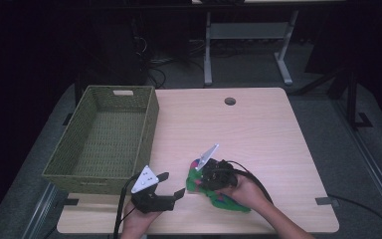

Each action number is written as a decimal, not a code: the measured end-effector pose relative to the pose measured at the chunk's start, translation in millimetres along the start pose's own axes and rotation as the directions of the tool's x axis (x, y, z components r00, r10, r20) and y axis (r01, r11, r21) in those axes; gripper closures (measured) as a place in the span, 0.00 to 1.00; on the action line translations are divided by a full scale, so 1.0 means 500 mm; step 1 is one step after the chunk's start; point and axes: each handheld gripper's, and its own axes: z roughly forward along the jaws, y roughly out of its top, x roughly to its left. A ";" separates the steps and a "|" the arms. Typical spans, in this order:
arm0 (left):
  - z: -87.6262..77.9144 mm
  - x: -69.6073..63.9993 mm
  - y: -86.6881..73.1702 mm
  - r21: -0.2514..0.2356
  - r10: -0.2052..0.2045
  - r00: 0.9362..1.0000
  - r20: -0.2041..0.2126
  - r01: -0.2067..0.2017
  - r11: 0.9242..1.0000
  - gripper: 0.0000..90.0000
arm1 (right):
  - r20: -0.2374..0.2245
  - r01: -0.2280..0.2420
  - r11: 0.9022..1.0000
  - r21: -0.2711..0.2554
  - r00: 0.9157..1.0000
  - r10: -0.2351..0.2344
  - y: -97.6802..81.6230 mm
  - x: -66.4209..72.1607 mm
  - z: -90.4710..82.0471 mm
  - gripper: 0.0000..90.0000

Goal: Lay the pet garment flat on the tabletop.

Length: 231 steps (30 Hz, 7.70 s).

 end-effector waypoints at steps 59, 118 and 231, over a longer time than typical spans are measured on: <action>0.143 0.010 0.051 0.050 0.059 0.997 0.050 -0.062 0.997 0.34 | 0.003 -0.024 0.957 -0.289 1.000 0.026 -0.024 -0.034 -0.285 0.90; 0.293 0.051 0.212 0.242 0.199 0.945 -0.261 -0.136 0.961 0.43 | 0.199 -0.369 0.883 -0.288 0.879 0.433 -0.125 -0.243 -0.191 0.66; 0.260 0.042 0.152 0.338 0.119 0.992 0.043 -0.126 0.933 0.55 | -0.059 -0.443 0.857 -0.264 0.894 0.444 -0.261 -0.237 -0.158 0.58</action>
